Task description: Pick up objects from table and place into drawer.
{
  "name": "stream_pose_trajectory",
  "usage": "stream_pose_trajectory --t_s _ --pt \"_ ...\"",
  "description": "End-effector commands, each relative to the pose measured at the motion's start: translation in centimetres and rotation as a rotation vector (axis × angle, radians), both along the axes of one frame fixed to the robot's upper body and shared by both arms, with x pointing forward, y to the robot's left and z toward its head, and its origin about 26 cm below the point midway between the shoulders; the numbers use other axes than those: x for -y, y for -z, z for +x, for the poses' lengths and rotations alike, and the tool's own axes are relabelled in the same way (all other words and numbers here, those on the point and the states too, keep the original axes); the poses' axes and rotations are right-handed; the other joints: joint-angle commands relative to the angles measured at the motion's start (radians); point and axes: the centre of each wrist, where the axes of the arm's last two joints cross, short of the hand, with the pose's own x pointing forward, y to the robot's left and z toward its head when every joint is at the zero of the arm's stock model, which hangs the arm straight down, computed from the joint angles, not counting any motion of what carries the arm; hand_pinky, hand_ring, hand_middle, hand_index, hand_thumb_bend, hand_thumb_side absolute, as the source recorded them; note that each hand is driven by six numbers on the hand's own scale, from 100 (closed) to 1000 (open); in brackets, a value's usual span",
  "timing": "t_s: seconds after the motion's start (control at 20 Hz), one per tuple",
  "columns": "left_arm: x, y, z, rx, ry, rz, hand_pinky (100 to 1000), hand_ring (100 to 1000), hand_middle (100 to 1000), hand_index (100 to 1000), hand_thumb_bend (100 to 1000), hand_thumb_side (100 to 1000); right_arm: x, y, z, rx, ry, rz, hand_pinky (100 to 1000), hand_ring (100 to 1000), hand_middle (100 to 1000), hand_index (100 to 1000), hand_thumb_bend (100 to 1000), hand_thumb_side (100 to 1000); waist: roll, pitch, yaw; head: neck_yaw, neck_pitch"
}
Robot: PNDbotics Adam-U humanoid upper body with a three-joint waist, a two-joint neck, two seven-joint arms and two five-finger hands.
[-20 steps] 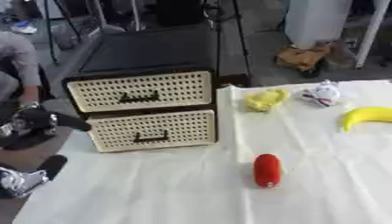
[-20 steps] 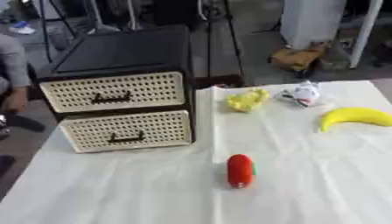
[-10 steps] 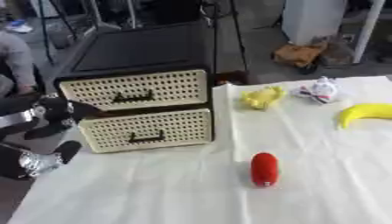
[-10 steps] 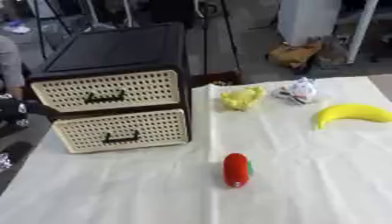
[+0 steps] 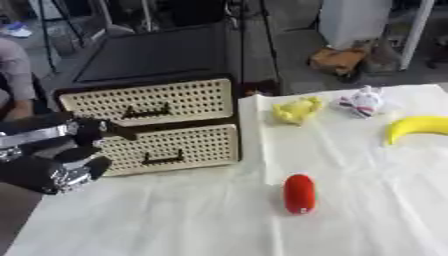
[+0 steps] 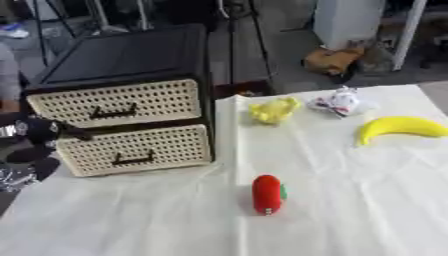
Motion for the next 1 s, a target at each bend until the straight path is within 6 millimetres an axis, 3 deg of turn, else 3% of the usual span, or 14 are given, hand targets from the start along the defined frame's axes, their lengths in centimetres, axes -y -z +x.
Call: stream_pose_trajectory --t_s 0.05,1.0 --pt "-0.5 -0.6 0.4 -0.001 -0.016 0.023 100 100 100 915 100 579 -0.2 -1.0 -0.4 0.028 -0.011 -0.019 635 789 745 870 100 1000 -0.001 -0.012 -0.003 0.007 -0.013" --pt "-2.7 1.5 4.1 -0.044 -0.099 0.036 100 100 100 944 100 578 -0.9 -2.2 -0.2 0.058 -0.047 -0.023 636 791 742 869 100 1000 0.031 0.034 -0.057 0.032 -0.025"
